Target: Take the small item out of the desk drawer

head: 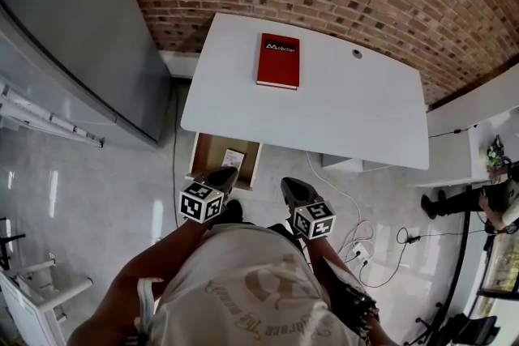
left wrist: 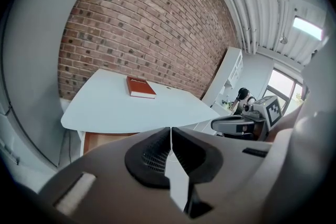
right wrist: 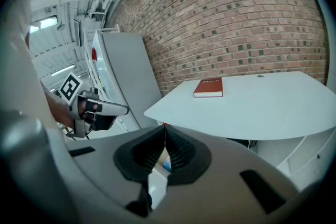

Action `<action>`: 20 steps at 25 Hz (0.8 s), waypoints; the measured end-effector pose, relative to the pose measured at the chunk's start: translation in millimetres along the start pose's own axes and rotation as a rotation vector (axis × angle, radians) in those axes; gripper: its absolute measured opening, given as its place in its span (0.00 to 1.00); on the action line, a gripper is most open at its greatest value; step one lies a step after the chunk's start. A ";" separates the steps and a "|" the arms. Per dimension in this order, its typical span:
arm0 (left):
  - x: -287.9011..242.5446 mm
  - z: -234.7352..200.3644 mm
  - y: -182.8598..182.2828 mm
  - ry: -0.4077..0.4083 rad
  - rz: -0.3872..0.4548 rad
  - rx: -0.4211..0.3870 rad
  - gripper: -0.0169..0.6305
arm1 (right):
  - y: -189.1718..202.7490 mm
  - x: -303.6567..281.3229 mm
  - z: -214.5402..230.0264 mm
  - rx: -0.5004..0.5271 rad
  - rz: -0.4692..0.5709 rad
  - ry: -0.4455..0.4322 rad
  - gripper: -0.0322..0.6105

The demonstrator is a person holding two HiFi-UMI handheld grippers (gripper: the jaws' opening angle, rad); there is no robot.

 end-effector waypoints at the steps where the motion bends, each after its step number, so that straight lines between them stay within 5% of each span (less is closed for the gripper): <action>1: -1.5 -2.8 -2.0 0.007 -0.002 -0.003 0.05 | -1.6 -4.0 -0.6 0.003 0.001 0.003 0.06; 10: -11.2 -14.1 -0.5 0.073 -0.028 0.012 0.05 | -3.2 -13.1 -5.1 0.014 -0.019 0.055 0.06; 20: -0.1 -25.0 3.5 0.043 -0.021 0.043 0.05 | -6.6 -22.1 -7.9 0.023 -0.034 0.049 0.06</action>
Point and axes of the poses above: the fingertips, and each gripper's own axes: x backward along the fingers, z to its right, y out of its underside, the point moved 8 cm from there along x, backward along the fingers, and after that the axes turned 11 degrees about z, right-handed, at the moved point
